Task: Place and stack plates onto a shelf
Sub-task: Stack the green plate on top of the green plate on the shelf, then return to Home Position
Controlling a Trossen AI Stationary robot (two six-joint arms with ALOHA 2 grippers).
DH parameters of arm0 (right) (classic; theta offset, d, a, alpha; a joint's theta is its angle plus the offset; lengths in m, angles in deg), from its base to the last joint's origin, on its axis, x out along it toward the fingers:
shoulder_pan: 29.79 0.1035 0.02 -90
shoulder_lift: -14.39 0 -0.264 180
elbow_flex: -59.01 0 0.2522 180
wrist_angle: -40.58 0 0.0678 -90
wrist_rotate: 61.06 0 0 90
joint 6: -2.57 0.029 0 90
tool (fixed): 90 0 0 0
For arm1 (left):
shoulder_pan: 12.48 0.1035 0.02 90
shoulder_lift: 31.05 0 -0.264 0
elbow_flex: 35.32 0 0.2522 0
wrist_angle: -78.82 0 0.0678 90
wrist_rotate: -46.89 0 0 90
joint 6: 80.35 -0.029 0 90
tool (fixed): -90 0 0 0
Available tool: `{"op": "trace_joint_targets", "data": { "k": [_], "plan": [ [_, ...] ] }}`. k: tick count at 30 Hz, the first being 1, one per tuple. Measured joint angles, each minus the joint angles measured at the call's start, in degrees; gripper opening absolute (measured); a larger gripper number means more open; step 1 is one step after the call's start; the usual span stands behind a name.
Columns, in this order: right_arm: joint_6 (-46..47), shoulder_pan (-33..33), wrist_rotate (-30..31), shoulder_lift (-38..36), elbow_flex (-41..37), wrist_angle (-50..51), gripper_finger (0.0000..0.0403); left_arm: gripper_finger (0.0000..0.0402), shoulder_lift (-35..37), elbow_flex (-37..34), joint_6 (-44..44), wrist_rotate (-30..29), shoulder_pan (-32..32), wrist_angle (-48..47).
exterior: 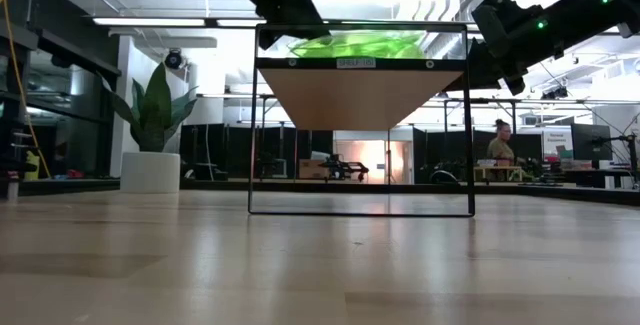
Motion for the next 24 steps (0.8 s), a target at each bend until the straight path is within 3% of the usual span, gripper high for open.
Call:
{"op": "trace_joint_targets", "data": {
  "k": [8, 18, 24],
  "plan": [
    [0.02, -0.02, 0.0, 0.0, 0.0, -0.01, 0.0, 0.0021, 0.0, 0.0, -1.67, 0.04, -0.23, 0.16],
    [0.02, -0.01, 0.0, 0.0, 0.0, -0.02, 0.0, 0.0098, 0.0, 0.23, -2.71, 0.02, 0.33, 0.73],
    [0.02, 0.0, 0.0, 0.0, 0.0, -0.02, 0.0, 0.0129, 0.71, 5.46, -6.52, 0.17, 1.66, -4.95]
  ]
}}
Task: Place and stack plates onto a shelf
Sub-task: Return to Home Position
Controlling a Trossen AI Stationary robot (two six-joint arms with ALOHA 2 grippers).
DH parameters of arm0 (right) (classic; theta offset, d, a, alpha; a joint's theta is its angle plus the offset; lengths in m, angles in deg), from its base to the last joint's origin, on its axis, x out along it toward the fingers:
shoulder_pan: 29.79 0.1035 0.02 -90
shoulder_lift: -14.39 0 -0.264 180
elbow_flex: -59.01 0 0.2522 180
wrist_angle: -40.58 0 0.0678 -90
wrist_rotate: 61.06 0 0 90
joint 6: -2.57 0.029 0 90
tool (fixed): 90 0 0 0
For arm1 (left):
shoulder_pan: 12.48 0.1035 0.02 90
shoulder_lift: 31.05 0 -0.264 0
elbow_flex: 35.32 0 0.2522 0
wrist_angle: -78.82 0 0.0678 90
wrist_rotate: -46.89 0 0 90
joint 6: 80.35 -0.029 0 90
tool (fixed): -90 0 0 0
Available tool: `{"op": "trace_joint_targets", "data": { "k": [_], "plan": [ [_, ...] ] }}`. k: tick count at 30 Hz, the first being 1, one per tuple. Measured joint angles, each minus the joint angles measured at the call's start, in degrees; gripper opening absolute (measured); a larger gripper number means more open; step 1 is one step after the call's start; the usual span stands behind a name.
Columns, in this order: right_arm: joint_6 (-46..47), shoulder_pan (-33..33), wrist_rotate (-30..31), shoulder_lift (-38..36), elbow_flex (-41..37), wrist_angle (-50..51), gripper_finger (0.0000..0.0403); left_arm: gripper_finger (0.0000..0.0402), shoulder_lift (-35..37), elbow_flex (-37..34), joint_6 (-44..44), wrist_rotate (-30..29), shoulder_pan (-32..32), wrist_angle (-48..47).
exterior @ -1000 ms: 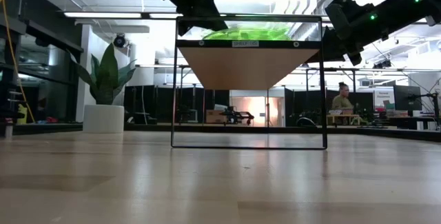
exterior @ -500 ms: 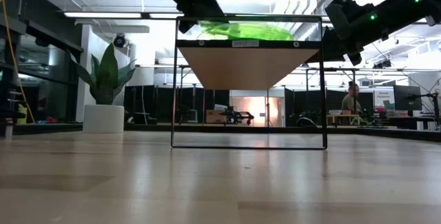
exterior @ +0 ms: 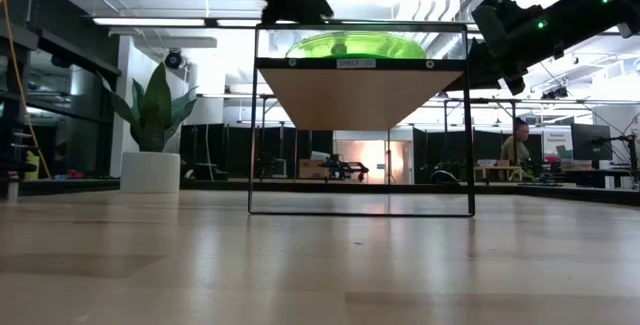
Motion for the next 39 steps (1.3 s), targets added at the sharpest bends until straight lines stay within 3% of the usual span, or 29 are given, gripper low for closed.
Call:
{"op": "trace_joint_targets", "data": {
  "k": [4, 6, 15, 21, 29, 39],
  "plan": [
    [-0.07, 0.0, 0.0, 0.0, 0.0, 0.01, 0.0, 0.0132, 3.62, -0.96, -3.78, -0.02, 0.01, 0.29],
    [-0.08, 0.0, 0.0, 0.0, 0.0, 0.04, 0.0, 0.0132, 6.3, -4.86, -4.42, -0.09, -1.18, 5.88],
    [1.29, 0.0, -0.07, -0.01, 0.02, 0.47, 0.0, 0.0123, 25.33, -41.21, -5.13, -0.02, -7.33, 47.72],
    [0.6, -0.15, 0.07, -0.02, 0.02, -0.01, 0.0, 0.0122, 35.46, -57.41, -5.15, -0.09, -10.6, 61.79],
    [-0.04, -0.17, 1.93, -0.02, 0.02, -0.93, 0.0, 0.0122, 45.34, -61.61, -5.19, -0.46, -11.38, 58.97],
    [-0.13, -0.17, 2.42, -0.02, 0.02, -3.49, 0.0, 0.0122, 47.62, -61.57, -6.76, -0.5, -11.34, 55.34]
  ]
}}
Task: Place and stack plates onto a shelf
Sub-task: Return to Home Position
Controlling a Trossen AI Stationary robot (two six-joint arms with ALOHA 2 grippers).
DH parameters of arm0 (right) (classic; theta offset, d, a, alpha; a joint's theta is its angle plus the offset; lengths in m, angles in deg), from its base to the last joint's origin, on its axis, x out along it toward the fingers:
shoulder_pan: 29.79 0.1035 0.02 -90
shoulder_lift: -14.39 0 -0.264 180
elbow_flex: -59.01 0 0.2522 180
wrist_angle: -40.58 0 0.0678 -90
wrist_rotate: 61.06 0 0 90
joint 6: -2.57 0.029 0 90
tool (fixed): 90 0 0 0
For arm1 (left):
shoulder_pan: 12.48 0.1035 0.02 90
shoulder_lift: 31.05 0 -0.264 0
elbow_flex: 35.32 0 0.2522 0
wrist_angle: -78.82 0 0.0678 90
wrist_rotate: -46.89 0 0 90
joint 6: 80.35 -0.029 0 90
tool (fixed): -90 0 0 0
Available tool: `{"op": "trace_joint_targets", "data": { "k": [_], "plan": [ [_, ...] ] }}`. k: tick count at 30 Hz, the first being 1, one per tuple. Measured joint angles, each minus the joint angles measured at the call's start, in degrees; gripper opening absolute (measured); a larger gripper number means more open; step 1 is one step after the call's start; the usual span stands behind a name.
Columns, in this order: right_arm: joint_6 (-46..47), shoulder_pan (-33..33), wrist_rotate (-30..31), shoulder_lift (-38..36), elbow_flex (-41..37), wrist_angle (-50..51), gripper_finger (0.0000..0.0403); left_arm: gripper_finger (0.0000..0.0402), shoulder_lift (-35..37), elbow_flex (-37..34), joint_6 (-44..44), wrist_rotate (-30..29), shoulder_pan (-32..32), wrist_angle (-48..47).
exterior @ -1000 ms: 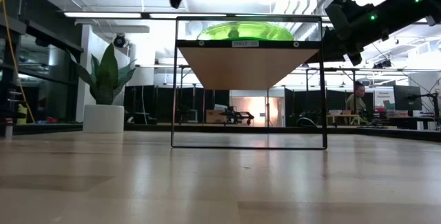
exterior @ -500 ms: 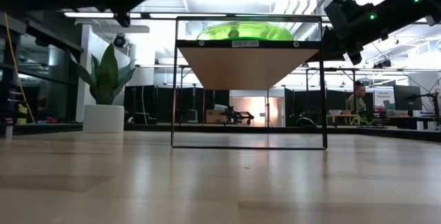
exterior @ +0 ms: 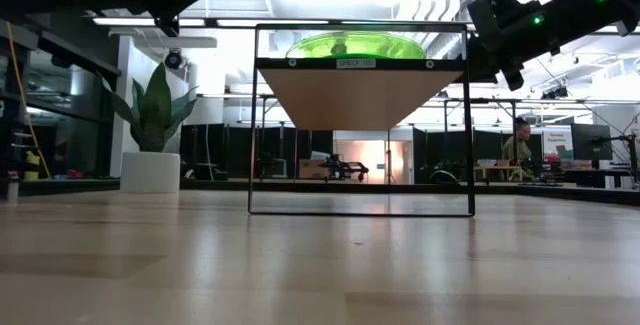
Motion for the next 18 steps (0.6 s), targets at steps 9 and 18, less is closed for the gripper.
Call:
{"op": "trace_joint_targets", "data": {
  "k": [9, 18],
  "plan": [
    [-2.53, -0.09, 0.55, -0.02, 0.0, -0.91, 0.0, 0.0122, -0.02, 0.0, -1.84, -2.36, 0.02, 0.0],
    [-5.66, -0.09, -0.01, 0.0, 0.0, -3.11, 0.0, 0.0122, -0.02, 0.0, -1.84, -4.35, 0.02, 0.0]
  ]
}}
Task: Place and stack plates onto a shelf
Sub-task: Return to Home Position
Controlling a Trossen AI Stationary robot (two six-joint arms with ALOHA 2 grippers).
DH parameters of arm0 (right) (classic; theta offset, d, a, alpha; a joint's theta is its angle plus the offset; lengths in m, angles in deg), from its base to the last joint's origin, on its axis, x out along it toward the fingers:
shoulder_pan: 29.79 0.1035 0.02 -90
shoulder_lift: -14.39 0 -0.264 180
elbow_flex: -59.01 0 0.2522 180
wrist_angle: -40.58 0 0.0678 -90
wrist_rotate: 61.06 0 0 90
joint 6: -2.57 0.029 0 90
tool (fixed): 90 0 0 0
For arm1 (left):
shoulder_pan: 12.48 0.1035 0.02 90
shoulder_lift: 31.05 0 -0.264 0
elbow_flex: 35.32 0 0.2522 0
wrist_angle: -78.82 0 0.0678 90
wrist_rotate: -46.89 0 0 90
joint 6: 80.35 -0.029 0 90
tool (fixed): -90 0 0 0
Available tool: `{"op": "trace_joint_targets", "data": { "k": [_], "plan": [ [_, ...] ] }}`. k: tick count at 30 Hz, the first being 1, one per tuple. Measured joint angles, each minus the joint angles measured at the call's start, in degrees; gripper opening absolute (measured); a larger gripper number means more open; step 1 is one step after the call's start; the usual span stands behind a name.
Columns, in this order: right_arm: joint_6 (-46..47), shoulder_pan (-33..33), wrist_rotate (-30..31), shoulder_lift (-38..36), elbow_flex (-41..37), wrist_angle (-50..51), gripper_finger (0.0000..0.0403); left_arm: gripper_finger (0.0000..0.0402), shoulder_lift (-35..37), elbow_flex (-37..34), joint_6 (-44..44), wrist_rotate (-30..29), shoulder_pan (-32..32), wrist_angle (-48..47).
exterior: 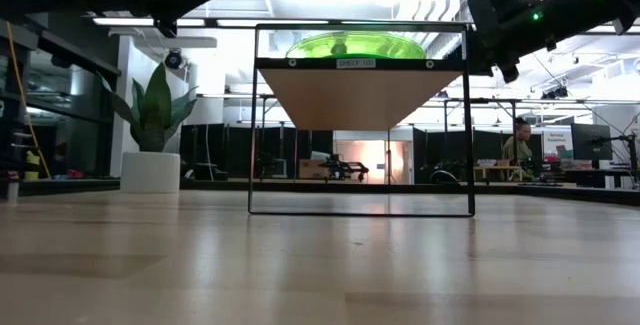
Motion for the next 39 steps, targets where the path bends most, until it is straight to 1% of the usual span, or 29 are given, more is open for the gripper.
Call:
{"op": "trace_joint_targets", "data": {
  "k": [3, 10, 15, 18, 20, 22, 27, 32, 35, 39],
  "plan": [
    [-3.29, 0.2, -2.22, -0.02, 0.0, -2.81, 0.0, 0.0122, 0.0, 0.0, 0.0, 0.0, 0.0, -0.01],
    [-9.45, 0.27, -11.86, -0.02, 0.0, -6.7, 0.0, 0.0122, 0.0, 0.0, 0.0, 0.0, 0.0, 0.04],
    [-11.11, 0.27, -15.12, -0.38, 0.0, -7.61, 0.0, 0.0122, 0.0, 0.0, 0.0, -0.02, 0.0, 0.0],
    [-12.06, 0.83, -17.45, -1.94, 0.0, -7.54, 0.0, 0.0122, 0.01, 0.0, -0.16, 1.02, 0.0, -0.03],
    [-12.42, 2.09, -17.97, -3.72, 0.0, -7.52, 0.0, 0.0122, 0.62, 0.0, -0.94, 1.89, 0.0, -0.9],
    [-12.82, 3.53, -17.97, -6.16, 0.0, -6.7, 0.0, 0.0122, 1.59, 0.07, -1.07, 1.98, 0.0, -2.41],
    [-13.46, 8.05, -16.58, -13.32, 0.0, -0.2, 0.0, 0.0122, 5.72, 0.07, -1.15, 0.68, 0.0, -7.52],
    [-13.47, 13.44, -9.62, -17.82, 0.0, 4.1, 0.0, 0.0122, 11.79, -0.58, -1.4, -0.19, 0.0, -14.73],
    [-13.48, 16.38, -5.45, -18.55, 0.0, 5.27, 0.0, 0.0122, 16.05, -5.42, 1.92, -0.16, -0.08, -12.39],
    [-13.73, 19.21, -1.75, -18.53, 0.0, 5.38, 0.0, 0.0122, 22.92, -11.32, 2.8, -0.58, -0.3, -8.77]
  ]
}}
